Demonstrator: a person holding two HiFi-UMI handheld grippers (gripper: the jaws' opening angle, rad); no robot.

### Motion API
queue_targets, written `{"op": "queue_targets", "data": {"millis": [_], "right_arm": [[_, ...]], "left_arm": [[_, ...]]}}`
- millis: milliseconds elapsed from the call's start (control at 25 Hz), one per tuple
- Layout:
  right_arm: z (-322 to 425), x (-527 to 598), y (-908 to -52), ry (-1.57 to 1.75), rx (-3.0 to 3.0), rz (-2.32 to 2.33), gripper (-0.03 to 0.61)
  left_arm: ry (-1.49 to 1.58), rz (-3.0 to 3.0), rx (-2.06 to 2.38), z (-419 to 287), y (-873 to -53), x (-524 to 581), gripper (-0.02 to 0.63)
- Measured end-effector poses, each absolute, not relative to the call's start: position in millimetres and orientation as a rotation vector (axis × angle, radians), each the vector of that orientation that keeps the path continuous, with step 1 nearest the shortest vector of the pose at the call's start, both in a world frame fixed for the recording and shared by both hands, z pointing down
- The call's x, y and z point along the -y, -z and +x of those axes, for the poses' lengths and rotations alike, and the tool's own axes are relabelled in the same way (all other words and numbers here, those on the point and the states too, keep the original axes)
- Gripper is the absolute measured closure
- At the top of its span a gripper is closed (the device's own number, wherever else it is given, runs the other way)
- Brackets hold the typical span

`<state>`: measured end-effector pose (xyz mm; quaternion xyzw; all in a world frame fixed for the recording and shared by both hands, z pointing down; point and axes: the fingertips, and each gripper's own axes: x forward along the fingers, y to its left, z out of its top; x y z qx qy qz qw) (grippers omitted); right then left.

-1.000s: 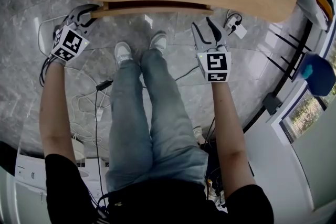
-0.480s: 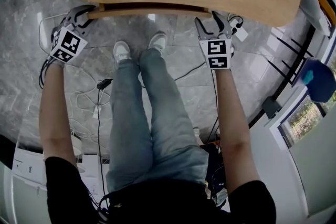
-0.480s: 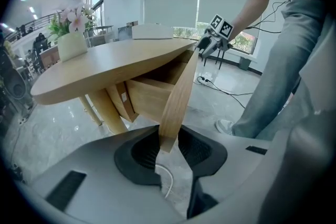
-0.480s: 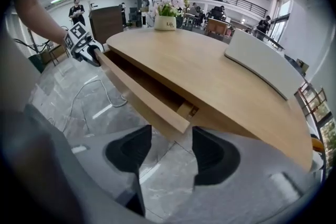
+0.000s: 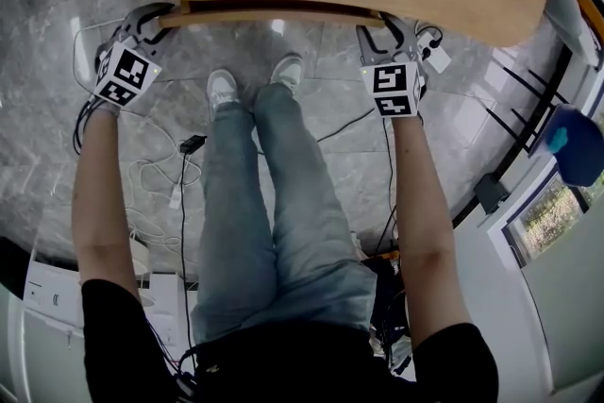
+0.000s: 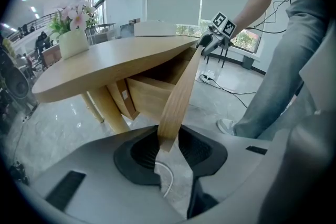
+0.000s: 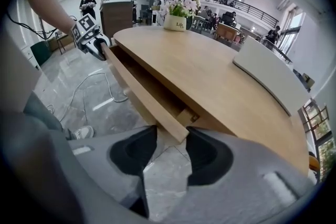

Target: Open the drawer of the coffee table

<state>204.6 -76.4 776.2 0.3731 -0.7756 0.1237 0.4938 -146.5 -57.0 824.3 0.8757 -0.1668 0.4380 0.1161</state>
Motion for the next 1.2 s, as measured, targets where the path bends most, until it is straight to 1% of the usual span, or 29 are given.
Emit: {"op": "queue_targets", "data": {"millis": [400, 880, 1200], "right_arm": [[206.2, 48.2, -773.5, -0.295, 1.872, 0.880, 0.419], [207.4, -22.2, -778.0, -0.350, 1.823, 0.850, 0.430], [206.8, -51.2, -782.5, -0.367, 1.807, 0.844, 0.433]], "left_arm": [[-1.293, 2.559, 0.449, -145.5, -823.6, 27.7, 0.497], [-1.303, 2.538, 0.415, -146.0, -828.2, -41.3, 0.497], [-1.332, 2.527, 0.392, -146.7, -832.6, -68.0, 0.497]]}}
